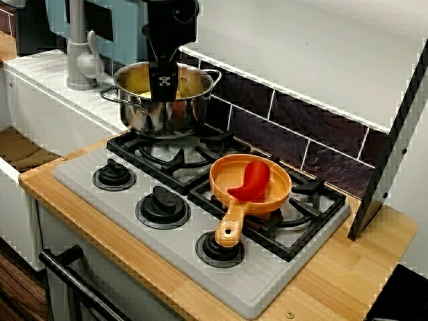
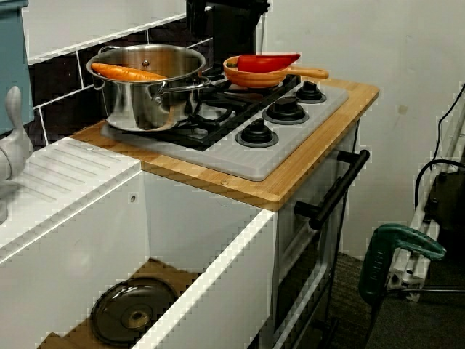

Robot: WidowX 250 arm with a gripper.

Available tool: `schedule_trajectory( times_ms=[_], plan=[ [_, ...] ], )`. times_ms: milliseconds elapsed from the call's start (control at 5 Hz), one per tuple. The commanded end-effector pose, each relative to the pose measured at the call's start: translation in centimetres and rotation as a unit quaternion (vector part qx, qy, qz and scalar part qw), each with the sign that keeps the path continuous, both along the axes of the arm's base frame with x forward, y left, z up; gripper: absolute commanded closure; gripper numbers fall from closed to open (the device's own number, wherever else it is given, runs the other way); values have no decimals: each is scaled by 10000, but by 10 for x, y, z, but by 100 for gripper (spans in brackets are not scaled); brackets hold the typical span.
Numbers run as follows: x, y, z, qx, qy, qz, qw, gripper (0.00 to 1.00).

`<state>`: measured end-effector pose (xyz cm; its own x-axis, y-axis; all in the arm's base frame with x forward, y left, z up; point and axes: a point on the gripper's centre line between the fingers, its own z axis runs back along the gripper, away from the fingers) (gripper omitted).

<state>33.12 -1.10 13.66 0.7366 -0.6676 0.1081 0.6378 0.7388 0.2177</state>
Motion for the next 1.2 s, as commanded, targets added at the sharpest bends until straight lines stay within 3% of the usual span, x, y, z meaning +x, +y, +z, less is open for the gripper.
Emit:
schedule_trajectory(
  times_ms=[0, 600, 1000],
  plan=[
    [25, 8, 15, -49, -449, 569, 9974, 0],
    [34, 16, 6, 97, -517, 800, 9954, 0],
    [26, 11, -10, 215, -508, 817, 9951, 0]
  ],
)
